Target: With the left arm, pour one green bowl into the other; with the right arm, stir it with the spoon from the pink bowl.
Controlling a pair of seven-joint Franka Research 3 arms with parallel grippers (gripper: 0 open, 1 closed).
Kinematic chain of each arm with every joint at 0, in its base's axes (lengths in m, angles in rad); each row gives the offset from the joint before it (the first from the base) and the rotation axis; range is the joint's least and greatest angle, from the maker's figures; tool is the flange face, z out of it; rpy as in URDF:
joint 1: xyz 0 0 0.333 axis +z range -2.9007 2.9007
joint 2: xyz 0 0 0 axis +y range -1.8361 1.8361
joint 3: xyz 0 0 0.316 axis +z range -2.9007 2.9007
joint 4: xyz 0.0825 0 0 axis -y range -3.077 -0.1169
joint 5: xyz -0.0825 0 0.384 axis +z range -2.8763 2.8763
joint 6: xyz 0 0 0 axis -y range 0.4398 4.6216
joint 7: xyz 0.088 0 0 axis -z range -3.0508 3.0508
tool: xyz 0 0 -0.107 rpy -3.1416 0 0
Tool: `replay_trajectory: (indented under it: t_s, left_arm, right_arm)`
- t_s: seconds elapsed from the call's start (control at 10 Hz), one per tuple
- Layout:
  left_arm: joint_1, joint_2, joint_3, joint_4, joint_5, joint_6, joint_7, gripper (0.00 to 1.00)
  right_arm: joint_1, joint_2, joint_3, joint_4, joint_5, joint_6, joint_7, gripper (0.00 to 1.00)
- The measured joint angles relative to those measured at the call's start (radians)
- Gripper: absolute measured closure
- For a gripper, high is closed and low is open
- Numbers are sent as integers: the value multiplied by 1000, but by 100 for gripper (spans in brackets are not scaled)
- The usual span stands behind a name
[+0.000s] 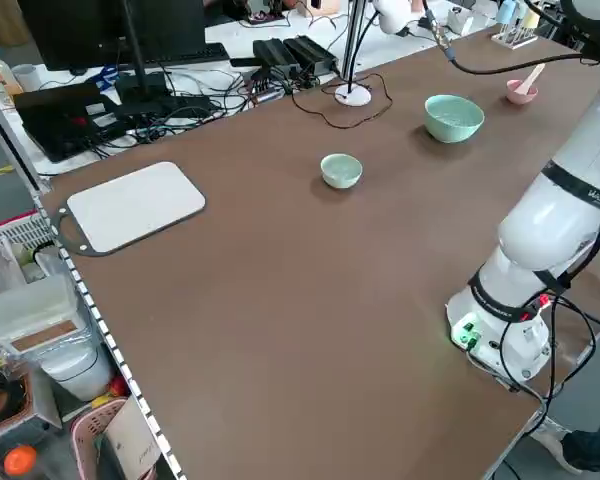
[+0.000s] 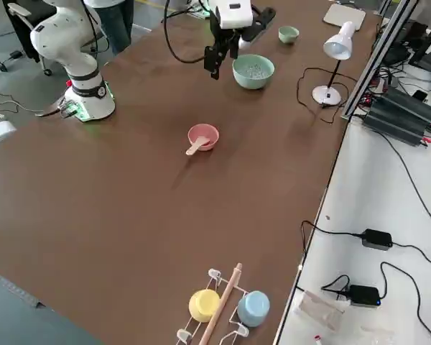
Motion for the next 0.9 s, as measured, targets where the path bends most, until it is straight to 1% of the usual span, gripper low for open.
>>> replay_trajectory:
  t_s: [0.2,0.3,0.5,0.8,0.9]
  left_arm:
    - [0,0,0,0,0,0,0,0]
    - [0,0,0,0,0,0,0,0]
    - [1,0,0,1,0,0,0,0]
    - [0,0,-1,1,0,0,0,0]
    - [0,0,-1,1,0,0,0,0]
  right_arm:
    - [8,-3,0,91,-20,-113,13,0]
    - [15,-10,0,117,-56,-137,15,0]
    - [62,-39,2,128,-155,-139,24,0]
    - [80,-92,2,122,-172,-148,34,0]
    - [80,-109,2,106,-172,-151,34,0]
